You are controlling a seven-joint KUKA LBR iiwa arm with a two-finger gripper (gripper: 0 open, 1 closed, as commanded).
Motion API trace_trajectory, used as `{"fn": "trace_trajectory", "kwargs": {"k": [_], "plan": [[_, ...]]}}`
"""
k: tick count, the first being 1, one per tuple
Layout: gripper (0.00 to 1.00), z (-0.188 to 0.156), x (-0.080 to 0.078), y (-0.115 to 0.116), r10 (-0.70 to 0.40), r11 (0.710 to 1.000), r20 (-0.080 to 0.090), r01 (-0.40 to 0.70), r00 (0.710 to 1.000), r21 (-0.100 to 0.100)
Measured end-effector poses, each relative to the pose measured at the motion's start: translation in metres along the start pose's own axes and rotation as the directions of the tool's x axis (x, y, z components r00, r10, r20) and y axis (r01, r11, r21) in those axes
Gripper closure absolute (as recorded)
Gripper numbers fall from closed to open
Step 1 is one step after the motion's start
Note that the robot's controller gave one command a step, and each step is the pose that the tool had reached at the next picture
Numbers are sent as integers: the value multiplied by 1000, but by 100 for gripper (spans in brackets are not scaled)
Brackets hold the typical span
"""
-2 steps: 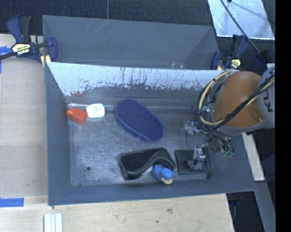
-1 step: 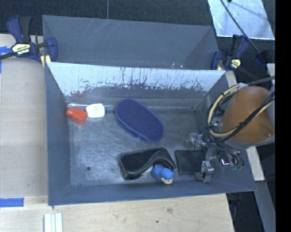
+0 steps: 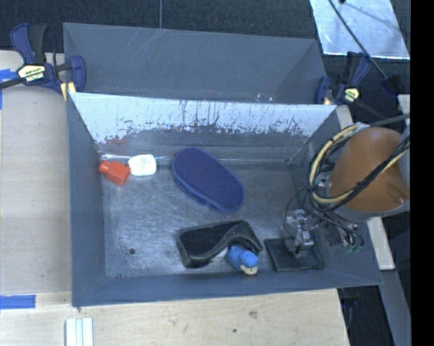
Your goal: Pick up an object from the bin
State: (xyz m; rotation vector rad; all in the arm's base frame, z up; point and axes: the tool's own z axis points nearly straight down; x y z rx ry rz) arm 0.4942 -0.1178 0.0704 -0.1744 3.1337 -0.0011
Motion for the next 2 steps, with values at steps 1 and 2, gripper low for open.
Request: {"fn": "trace_trajectory", "kwargs": {"k": [1, 2], "plan": [[100, -143, -4, -2, 16, 1000, 9, -16, 1000, 3], [100, -237, -9, -11, -139, 990, 7, 139, 990, 4]]}}
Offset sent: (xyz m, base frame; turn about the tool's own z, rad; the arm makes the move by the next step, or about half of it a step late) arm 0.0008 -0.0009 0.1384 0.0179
